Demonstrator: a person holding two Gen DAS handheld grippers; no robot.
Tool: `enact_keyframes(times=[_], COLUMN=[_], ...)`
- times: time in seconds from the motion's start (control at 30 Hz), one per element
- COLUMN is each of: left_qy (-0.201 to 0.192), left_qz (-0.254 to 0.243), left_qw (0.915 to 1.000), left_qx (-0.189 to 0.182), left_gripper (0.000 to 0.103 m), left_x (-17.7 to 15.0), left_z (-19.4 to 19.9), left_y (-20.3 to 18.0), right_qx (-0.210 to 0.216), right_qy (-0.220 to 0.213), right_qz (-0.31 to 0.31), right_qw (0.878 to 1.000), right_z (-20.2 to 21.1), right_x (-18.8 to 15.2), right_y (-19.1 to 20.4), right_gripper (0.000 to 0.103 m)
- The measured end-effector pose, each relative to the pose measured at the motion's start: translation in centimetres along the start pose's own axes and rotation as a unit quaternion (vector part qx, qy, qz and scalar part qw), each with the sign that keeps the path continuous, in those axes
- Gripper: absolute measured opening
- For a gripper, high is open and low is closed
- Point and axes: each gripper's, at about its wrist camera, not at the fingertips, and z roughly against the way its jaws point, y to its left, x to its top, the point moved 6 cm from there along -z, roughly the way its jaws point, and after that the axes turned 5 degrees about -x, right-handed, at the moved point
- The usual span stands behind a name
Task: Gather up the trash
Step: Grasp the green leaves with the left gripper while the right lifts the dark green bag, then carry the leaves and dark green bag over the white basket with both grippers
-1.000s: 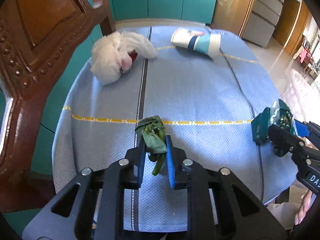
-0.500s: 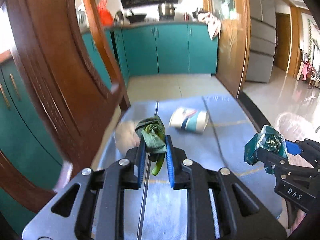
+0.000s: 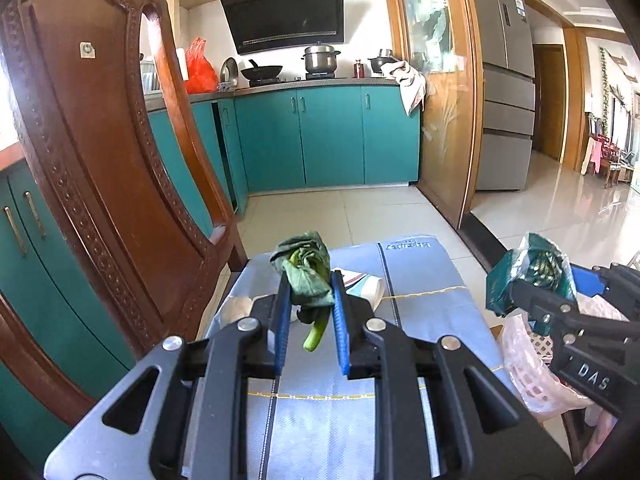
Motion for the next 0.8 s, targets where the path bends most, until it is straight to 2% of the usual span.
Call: enact_keyframes(times=[0.8], left_qy=[0.002], left_qz=[0.003], left_qw=[0.9999], left_qx=[0.01], left_gripper=[0.02], left_x=[-0.8], left_z=[0.6], left_y=[0.8], right_qx=[-0.004], right_qy=[-0.008], right_qz=[0.003], right_qw=[1.0], right_z=[1.0], right_x=[-0.2], right_y=[0.7], right_gripper=[0.049])
